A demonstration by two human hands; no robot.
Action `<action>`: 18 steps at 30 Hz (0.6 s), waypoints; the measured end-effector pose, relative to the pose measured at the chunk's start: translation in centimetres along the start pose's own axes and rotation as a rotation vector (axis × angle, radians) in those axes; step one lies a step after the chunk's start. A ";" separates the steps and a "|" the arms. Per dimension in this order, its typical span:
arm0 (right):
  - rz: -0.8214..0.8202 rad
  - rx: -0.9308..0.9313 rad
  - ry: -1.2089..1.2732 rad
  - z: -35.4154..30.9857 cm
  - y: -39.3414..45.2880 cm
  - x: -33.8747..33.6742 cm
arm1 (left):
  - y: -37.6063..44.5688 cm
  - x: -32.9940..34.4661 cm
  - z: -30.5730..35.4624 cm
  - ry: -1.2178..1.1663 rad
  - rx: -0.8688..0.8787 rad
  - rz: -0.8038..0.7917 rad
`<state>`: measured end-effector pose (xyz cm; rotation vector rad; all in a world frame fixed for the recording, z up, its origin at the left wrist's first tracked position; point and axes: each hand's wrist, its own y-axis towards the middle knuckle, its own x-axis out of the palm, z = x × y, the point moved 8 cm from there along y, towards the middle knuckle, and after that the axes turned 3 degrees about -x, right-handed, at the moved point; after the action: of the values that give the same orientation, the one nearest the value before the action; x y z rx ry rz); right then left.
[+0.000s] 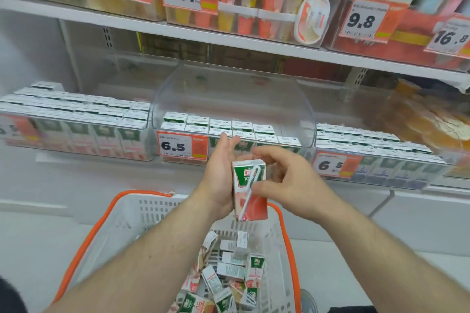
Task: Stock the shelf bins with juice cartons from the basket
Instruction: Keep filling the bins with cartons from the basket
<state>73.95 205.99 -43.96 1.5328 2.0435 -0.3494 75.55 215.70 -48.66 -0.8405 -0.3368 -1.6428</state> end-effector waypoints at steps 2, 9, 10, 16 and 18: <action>-0.003 -0.047 -0.080 -1.2 0.1 1.1 | -0.8 -0.8 1.3 0.038 0.011 -0.014; 0.000 -0.235 0.061 -6.9 0.8 4.1 | -3.2 -2.8 6.3 0.292 0.108 -0.169; 0.017 -0.229 0.044 -6.8 1.3 4.3 | -3.6 -3.4 7.3 0.342 0.136 -0.190; -0.190 -0.237 0.244 -8.7 4.0 6.8 | -6.0 -6.3 10.8 0.802 0.146 -0.375; -0.256 -0.232 0.226 -9.6 5.0 7.9 | -6.6 -6.8 11.6 0.930 0.136 -0.383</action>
<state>74.46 218.80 -40.08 1.2197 2.3695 -0.0307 73.54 229.65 -43.76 0.1563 0.0597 -2.1443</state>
